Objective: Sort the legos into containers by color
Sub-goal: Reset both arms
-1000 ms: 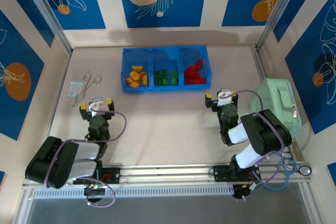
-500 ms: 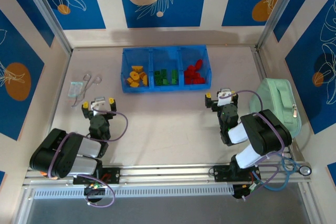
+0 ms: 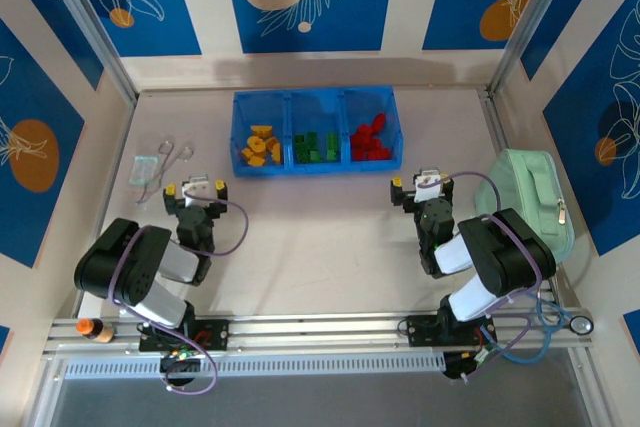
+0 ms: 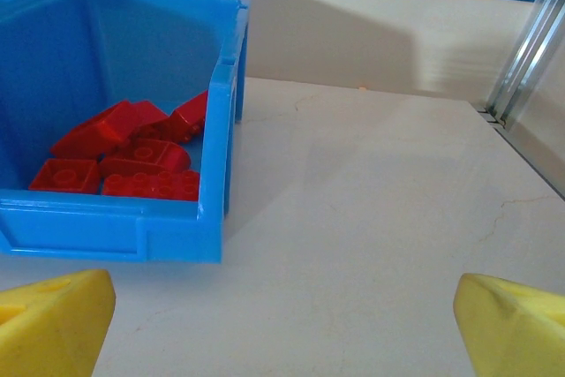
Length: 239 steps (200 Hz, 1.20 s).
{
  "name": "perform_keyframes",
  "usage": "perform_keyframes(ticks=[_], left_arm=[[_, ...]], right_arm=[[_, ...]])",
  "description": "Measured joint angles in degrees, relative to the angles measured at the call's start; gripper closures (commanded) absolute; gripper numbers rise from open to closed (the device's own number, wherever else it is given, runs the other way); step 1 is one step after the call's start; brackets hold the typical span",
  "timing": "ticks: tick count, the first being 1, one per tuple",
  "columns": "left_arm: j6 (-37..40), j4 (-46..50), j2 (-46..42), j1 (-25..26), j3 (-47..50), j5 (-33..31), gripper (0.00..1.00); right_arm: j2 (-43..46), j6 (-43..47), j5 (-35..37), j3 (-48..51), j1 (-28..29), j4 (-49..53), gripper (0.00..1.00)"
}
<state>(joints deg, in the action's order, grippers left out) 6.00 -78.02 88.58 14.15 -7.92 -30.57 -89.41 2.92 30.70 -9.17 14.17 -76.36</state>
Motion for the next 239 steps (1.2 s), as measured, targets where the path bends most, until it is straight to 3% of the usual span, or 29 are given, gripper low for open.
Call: perform_keyframes(ticks=[58,99,121,147,239], left_arm=[[2.1,-0.5,2.8,-0.1,-0.4,8.2,0.00],[1.8,4.7,4.1,-1.8,-5.1,10.1,0.00],[-0.7,13.9,2.9,-5.7,-10.8,13.7,0.00],[-2.9,18.1,2.0,-9.2,-12.9,15.9,0.00],[-4.2,22.0,1.9,-9.3,-12.8,18.6,0.00]], right_arm=[[1.7,-7.9,-9.4,-12.4,-11.9,18.8,0.01],[1.8,-9.0,-10.8,-13.0,-11.0,24.5,0.01],[1.8,-9.2,-11.1,-13.0,-10.9,25.9,0.01],[1.8,-9.4,-11.5,-13.0,-10.9,26.6,0.01],[1.8,-9.9,-13.0,-13.0,-11.7,27.2,0.01]])
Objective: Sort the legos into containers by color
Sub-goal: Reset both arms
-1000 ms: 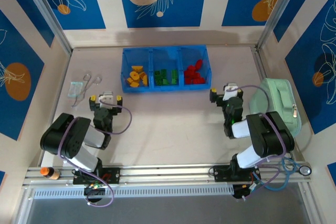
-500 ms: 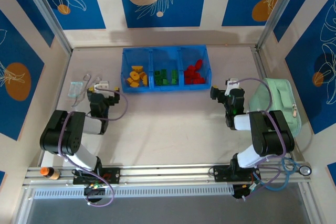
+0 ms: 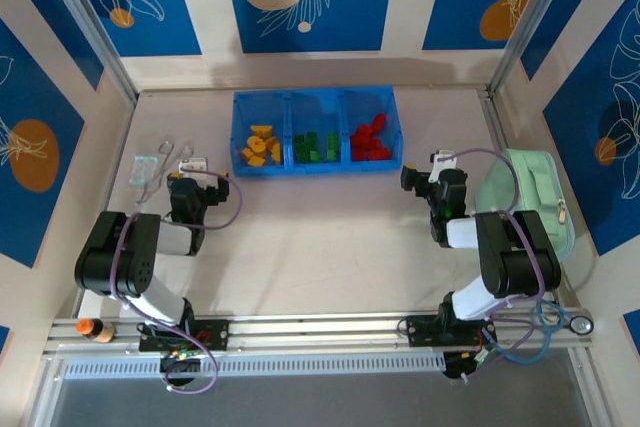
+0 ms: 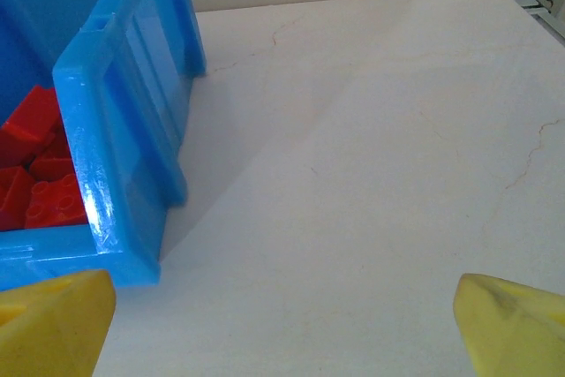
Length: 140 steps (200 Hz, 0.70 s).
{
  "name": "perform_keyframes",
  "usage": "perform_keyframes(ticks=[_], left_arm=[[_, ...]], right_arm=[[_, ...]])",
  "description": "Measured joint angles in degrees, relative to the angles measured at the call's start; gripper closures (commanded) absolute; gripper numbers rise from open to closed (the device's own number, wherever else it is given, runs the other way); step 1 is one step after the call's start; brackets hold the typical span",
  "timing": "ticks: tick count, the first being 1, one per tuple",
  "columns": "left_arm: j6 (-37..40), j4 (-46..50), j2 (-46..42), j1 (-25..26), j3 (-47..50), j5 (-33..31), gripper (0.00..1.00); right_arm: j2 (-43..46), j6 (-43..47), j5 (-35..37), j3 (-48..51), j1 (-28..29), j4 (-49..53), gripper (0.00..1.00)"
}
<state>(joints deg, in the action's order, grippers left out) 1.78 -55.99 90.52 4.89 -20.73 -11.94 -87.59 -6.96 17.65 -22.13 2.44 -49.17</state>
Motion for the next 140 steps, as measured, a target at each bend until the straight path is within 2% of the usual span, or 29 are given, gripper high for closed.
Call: perform_keyframes(ticks=[140], left_arm=[[0.0,0.4,0.0,0.0,0.0,0.0,0.00]], right_arm=[[0.0,-0.2,-0.1,0.0,0.0,0.5,0.01]])
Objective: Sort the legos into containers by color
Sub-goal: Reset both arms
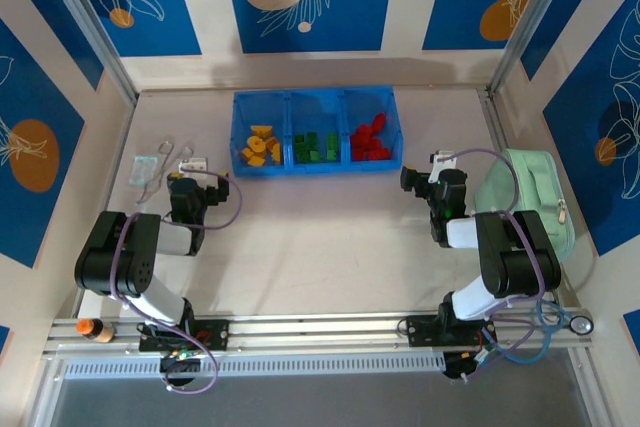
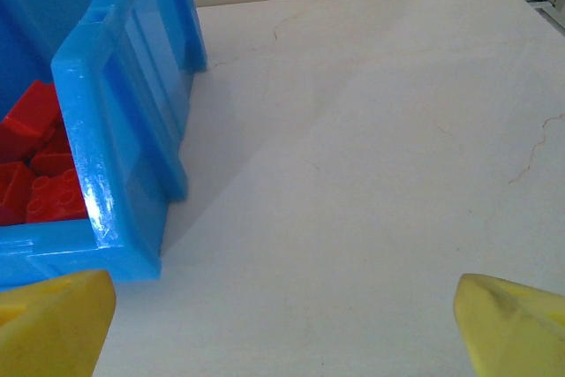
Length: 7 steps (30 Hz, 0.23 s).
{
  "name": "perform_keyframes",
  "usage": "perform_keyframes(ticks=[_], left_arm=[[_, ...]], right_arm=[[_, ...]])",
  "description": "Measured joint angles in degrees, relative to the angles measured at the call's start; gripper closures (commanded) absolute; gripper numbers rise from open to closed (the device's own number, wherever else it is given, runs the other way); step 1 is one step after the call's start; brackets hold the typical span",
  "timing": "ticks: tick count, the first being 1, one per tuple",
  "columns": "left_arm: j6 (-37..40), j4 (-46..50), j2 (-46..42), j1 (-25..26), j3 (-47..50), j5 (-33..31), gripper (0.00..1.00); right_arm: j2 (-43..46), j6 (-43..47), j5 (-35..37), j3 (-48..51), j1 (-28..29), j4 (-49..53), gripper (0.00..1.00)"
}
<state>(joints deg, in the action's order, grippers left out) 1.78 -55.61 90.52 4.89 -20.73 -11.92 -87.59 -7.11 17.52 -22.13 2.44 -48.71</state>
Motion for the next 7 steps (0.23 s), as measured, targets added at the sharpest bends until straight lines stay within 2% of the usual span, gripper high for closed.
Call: perform_keyframes(ticks=[7], left_arm=[[0.1,0.9,0.0,0.0,0.0,1.9,0.00]], right_arm=[[0.0,0.0,-0.3,0.0,-0.1,0.2,0.01]])
